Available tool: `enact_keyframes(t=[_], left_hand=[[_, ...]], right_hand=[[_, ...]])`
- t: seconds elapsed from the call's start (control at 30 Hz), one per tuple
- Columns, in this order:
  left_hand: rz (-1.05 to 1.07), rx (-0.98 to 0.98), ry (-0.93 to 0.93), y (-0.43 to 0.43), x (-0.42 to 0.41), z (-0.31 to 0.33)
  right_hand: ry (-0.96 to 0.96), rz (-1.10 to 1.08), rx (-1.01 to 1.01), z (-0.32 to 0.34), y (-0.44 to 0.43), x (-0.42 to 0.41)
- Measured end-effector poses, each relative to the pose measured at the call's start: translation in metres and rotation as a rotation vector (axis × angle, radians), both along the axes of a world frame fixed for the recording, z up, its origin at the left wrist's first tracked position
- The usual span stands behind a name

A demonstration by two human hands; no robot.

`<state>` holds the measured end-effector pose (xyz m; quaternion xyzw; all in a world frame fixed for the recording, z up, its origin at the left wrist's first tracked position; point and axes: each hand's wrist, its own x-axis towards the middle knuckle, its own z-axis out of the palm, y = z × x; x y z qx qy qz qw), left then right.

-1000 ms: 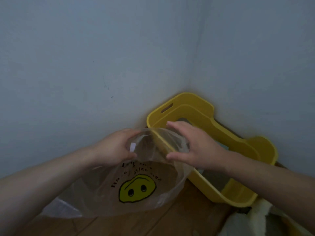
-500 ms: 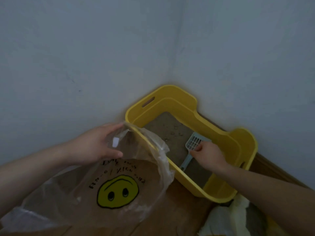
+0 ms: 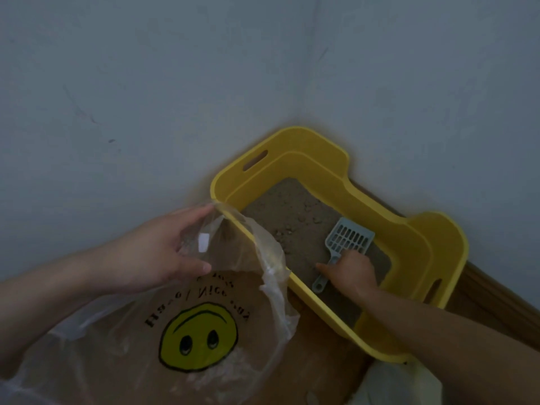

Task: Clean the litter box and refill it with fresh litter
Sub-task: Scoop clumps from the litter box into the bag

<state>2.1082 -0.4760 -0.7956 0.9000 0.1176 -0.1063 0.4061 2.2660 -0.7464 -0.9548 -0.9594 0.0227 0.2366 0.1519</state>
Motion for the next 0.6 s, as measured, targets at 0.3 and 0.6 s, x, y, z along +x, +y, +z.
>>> enact_keyframes(t=[0.3, 0.6], left_hand=[[0.005, -0.040, -0.014, -0.001, -0.002, -0.003], [0.068, 0.136, 0.041, -0.004, -0.007, 0.017]], right_hand=[[-0.010, -0.054, 0.048, 0.011, -0.007, 0.003], [-0.114, 0.174, 0.140, 0.050, -0.025, -0.004]])
